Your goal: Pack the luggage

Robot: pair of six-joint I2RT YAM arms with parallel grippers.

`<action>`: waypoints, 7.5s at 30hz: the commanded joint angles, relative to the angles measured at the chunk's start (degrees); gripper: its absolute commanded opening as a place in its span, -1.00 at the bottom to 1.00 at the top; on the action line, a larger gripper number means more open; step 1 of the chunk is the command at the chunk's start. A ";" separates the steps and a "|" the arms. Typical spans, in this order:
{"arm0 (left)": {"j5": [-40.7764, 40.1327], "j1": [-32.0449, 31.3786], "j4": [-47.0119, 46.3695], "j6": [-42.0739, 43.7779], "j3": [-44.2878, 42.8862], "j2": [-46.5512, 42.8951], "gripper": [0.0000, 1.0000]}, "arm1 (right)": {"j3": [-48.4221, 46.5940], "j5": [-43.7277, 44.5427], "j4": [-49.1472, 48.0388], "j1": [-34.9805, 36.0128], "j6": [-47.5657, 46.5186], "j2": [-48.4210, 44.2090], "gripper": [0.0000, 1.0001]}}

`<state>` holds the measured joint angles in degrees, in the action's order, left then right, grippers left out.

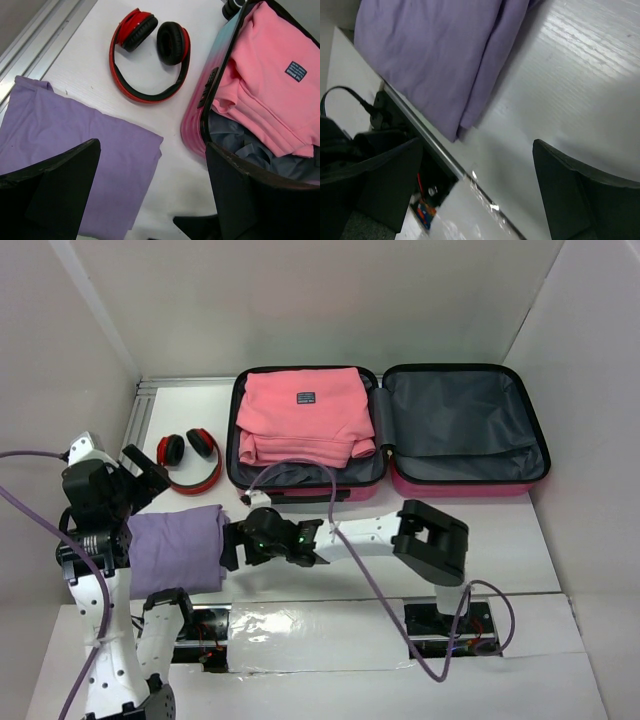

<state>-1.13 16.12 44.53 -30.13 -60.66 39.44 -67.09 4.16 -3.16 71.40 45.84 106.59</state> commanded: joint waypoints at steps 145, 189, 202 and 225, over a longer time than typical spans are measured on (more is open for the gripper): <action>9.12 -23.59 -35.31 -3.18 -45.08 85.37 -0.55 | -52.77 -24.47 21.96 -60.76 -32.05 27.18 -0.42; 15.80 -23.42 -43.21 1.92 -48.08 74.32 0.54 | -65.54 -24.64 22.92 -56.89 -36.44 23.86 0.37; 6.33 -5.92 -21.42 -1.93 -10.09 36.07 0.65 | -51.05 -22.36 30.67 -46.79 -40.92 2.58 0.60; -4.24 -1.44 -22.72 -35.08 11.36 37.46 0.58 | -24.59 -12.51 26.27 -38.70 -36.08 -10.26 0.65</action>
<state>-4.58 14.44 25.39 -61.95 -47.16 76.12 -92.27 -10.07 26.17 32.49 9.76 100.01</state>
